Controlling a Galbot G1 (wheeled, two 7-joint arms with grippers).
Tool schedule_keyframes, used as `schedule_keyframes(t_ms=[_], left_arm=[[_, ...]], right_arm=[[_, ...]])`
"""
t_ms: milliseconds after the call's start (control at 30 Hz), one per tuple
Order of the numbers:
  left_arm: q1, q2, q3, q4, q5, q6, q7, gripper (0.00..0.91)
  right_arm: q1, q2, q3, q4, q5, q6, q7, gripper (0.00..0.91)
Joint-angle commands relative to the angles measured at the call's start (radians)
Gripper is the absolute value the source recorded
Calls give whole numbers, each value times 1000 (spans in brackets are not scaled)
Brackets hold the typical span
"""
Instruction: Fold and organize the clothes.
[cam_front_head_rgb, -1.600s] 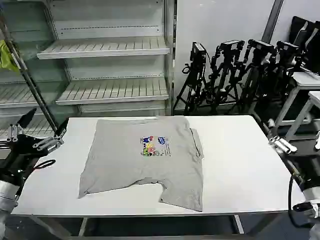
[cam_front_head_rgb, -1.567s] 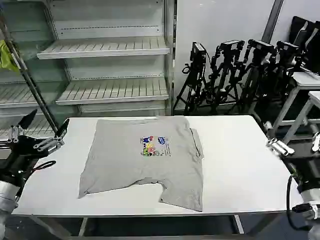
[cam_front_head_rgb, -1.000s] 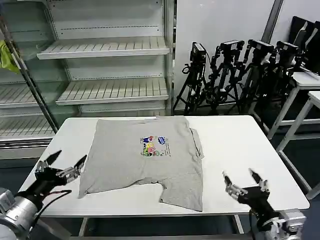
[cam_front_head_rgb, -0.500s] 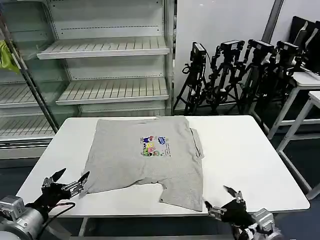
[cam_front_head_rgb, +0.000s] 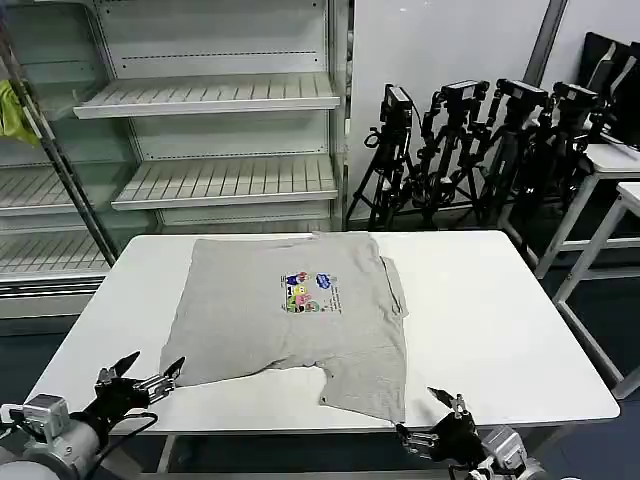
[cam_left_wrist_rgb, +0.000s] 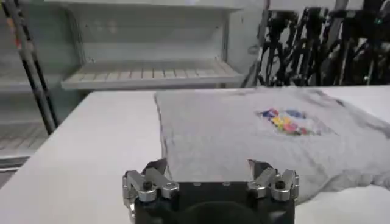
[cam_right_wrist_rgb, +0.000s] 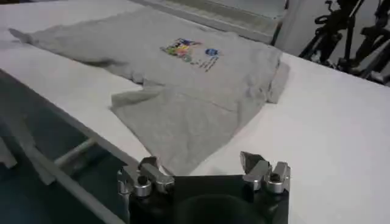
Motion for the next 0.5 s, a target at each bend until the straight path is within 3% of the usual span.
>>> schedule_keyframes(t_ms=[33,500], left_arm=[[-45,8,87,127,26,-8,4,907],[-47,14,134,169,60,-18,10,907]], right_arm=[[66,11,-61,-19,-11,-6,-13,907],[75,51,-110,-39,1,-12,18,907]])
